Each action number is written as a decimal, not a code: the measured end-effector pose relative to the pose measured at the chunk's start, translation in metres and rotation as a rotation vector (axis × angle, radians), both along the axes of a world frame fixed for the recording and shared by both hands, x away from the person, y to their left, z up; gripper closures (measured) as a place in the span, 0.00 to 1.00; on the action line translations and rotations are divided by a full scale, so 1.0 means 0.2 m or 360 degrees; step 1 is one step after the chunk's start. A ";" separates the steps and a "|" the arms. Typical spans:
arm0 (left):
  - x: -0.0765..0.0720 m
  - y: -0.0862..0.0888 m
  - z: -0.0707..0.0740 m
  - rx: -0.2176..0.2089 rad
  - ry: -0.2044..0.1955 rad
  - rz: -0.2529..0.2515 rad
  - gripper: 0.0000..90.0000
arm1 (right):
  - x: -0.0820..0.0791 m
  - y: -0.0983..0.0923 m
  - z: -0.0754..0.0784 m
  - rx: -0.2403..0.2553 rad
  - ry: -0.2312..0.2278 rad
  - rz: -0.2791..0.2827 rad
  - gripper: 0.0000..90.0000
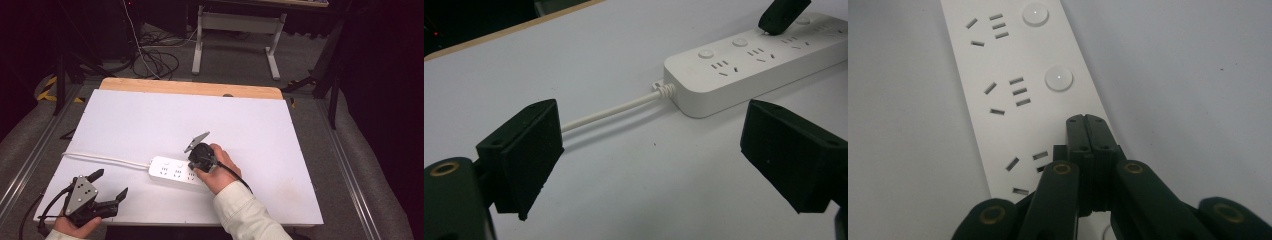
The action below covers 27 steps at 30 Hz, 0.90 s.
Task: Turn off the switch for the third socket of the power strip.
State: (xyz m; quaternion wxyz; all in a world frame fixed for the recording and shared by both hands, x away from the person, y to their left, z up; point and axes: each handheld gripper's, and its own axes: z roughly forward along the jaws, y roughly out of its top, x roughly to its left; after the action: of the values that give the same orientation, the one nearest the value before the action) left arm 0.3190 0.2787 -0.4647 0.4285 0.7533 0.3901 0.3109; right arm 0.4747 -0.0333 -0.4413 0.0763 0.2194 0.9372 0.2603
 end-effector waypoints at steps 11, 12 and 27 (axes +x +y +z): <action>0.00 0.00 0.00 0.0000 0.0002 0.0003 0.12 | -0.01 0.00 0.00 0.0025 -0.0008 0.0002 1.00; 0.00 0.00 0.00 -0.0001 0.0003 0.0002 0.12 | -0.01 0.00 0.01 0.0086 0.0019 0.0019 1.00; 0.00 0.00 0.00 -0.0005 0.0002 0.0004 0.12 | -0.05 -0.05 0.09 0.0222 -0.0113 0.0017 1.00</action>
State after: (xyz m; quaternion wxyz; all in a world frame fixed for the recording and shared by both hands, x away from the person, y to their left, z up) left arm 0.3193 0.2789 -0.4648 0.4291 0.7523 0.3919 0.3105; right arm 0.4650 -0.0441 -0.4226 0.0927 0.2099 0.9146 0.3330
